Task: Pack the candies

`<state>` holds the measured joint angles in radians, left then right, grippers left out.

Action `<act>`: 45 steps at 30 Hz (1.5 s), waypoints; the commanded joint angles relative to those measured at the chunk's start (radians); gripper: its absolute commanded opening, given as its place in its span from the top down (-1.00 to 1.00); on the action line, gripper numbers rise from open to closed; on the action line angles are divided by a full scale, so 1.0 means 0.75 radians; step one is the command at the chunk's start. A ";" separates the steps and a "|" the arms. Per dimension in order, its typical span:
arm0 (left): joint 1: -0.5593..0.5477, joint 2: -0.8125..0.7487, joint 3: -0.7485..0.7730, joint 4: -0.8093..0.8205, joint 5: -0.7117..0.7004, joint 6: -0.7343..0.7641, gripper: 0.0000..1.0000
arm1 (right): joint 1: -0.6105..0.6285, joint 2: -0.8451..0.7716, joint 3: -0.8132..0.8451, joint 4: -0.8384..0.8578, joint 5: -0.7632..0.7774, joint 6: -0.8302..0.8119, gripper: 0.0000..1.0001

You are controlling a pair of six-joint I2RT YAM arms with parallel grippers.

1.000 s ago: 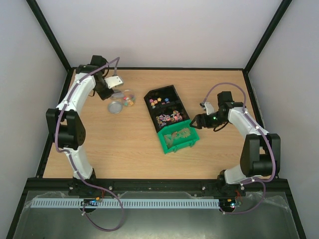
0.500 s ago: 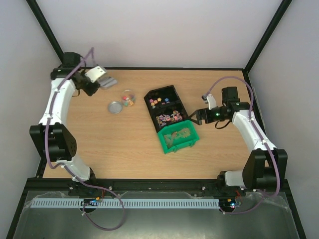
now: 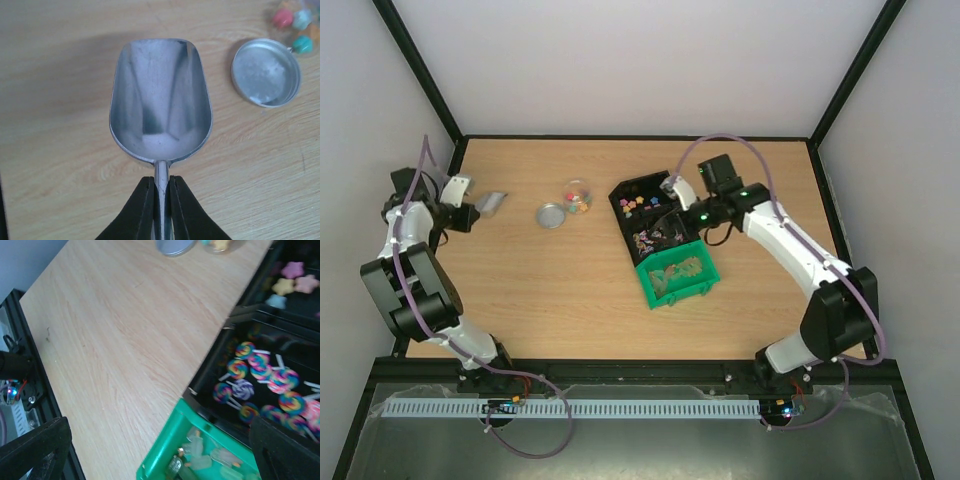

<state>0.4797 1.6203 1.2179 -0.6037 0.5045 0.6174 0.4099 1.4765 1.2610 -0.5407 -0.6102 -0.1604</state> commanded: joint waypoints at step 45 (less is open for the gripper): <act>0.041 -0.068 -0.390 0.267 -0.031 0.177 -0.43 | 0.550 0.841 0.344 0.292 0.832 0.192 -0.97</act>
<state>0.5049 1.6165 0.8711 -0.3447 0.4328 0.7330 0.8375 2.1078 1.5269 -0.3050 -0.0483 -0.0074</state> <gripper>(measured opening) 0.704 0.986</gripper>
